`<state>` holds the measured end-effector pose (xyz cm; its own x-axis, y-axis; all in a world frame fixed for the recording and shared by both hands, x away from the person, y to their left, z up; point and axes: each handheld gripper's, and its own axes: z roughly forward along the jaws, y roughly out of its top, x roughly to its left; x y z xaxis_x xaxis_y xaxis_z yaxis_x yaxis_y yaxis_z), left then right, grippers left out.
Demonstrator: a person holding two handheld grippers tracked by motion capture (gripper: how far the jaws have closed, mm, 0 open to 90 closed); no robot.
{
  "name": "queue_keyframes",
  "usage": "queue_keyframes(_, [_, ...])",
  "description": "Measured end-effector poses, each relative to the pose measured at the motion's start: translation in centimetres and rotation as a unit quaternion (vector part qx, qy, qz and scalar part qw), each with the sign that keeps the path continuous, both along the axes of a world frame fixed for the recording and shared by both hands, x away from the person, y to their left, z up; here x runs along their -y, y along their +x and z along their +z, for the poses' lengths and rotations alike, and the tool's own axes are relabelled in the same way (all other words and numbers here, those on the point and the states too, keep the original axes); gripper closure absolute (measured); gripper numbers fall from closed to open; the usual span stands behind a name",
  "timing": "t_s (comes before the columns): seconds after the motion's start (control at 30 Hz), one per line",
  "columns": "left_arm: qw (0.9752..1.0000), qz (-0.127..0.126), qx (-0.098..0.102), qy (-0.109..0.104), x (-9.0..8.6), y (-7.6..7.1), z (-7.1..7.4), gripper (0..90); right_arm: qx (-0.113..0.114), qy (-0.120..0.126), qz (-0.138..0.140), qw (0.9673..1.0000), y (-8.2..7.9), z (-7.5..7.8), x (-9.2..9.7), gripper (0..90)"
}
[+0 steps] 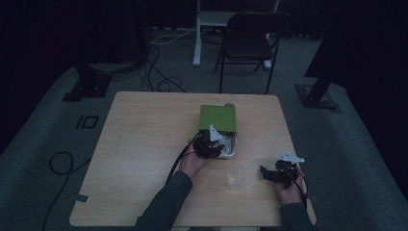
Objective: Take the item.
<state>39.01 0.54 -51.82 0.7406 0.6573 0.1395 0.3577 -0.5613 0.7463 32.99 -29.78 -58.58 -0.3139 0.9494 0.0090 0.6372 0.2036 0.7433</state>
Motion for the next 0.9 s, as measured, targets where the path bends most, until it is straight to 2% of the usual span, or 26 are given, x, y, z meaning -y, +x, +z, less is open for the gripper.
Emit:
queue_keyframes(0.1, [1.0, 0.0, -0.001, 0.006, 0.1, 0.1, 0.0, 61.2, 0.0, 0.0, 0.0, 1.0, 0.0, 0.0, 0.0, 11.3])
queue_keyframes(0.3, [0.9998, -0.001, 0.0, 0.019, 0.2, 0.0, -0.3, 68.8, 0.0, 0.0, 0.0, 1.0, 0.0, 0.0, 0.0, 11.3])
queue_keyframes(0.43, [0.9999, -0.001, 0.0, 0.016, -0.1, -0.1, -0.1, 79.3, 0.0, 0.0, 0.0, 1.0, 0.0, 0.0, 0.0, 11.3])
queue_keyframes(0.47, [0.9999, -0.006, -0.003, 0.01, -0.3, -0.2, 0.1, 84.5, 0.0, 0.0, 0.0, 1.0, 0.0, 0.0, 0.0, 11.3])
queue_keyframes(0.53, [0.9999, -0.01, -0.004, 0.008, -0.5, -0.2, 0.3, 88.4, 0.0, 0.0, 0.0, 1.0, 0.0, 0.0, 0.0, 11.3])
queue_keyframes(0.63, [0.9999, -0.013, -0.006, 0.004, -0.6, -0.2, 0.4, 90.0, 0.0, 0.0, 0.0, 1.0, 0.0, 0.0, 0.0, 11.3])
queue_keyframes(0.9, [0.9997, -0.023, 0.004, -0.006, -0.8, -0.8, 1.3, 90.0, 0.001, 0.0, 0.0, 1.0, 0.0, 0.0, 0.0, 11.3])
